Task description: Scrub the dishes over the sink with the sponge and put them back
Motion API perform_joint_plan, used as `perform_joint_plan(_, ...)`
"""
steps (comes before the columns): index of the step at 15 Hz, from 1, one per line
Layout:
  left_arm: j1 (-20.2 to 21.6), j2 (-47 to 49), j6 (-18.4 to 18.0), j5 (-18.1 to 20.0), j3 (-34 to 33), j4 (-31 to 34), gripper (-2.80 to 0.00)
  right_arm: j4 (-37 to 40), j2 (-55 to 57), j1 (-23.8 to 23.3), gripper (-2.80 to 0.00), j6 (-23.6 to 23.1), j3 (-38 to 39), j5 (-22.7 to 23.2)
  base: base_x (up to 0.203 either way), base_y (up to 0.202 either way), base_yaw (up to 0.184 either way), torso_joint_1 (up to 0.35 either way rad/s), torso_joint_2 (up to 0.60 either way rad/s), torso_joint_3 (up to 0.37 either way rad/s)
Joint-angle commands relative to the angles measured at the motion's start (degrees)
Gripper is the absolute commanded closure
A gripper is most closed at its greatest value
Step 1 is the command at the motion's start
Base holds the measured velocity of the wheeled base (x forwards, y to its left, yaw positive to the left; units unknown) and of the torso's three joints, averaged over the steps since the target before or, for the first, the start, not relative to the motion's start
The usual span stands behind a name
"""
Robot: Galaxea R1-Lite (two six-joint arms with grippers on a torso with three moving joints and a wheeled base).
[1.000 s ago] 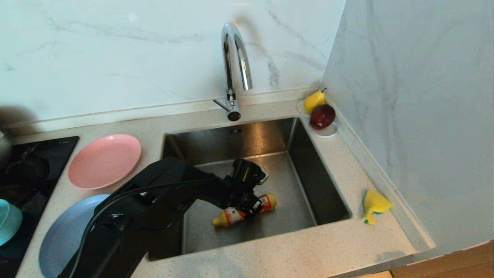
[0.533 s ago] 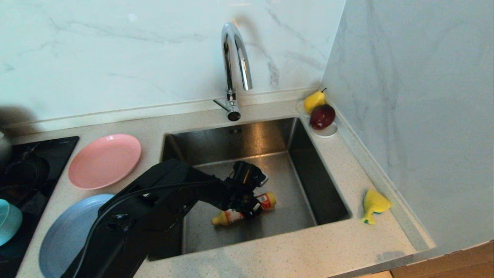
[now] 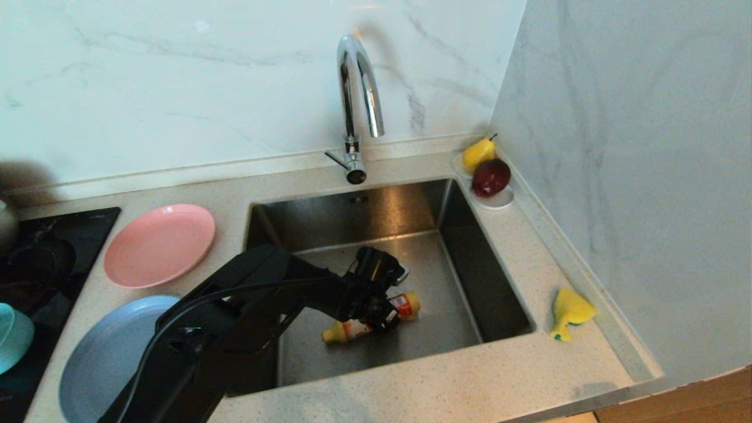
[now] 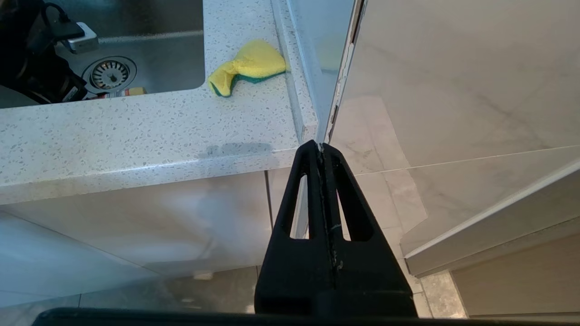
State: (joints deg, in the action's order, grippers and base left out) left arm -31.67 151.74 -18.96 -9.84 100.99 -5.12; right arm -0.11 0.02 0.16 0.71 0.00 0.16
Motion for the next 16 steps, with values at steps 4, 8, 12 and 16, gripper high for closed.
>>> perform_joint_plan(4,-0.1,0.9,-0.1,-0.1,0.6,-0.1,-2.8,0.0,0.0,0.0,0.0,0.0,0.0,0.0,0.0,0.0,0.0,0.0,0.0,0.0)
perform_joint_plan(8,-0.1,1.9,-0.1,-0.1,2.0,0.0,-2.8,-0.1,0.0,0.0,0.0,0.0,0.0,0.0,0.0,0.0,0.0,0.0,0.0,0.0)
perform_joint_plan(12,-0.1,2.5,-0.1,-0.1,2.4,0.0,-2.8,-0.1,0.0,0.0,0.0,0.0,0.0,0.0,0.0,0.0,0.0,0.0,0.0,0.0)
perform_joint_plan(16,-0.1,2.6,-0.1,0.0,2.5,0.2,-2.8,-0.1,0.0,0.0,0.0,0.0,0.0,0.0,0.0,0.0,0.0,0.0,0.0,0.0)
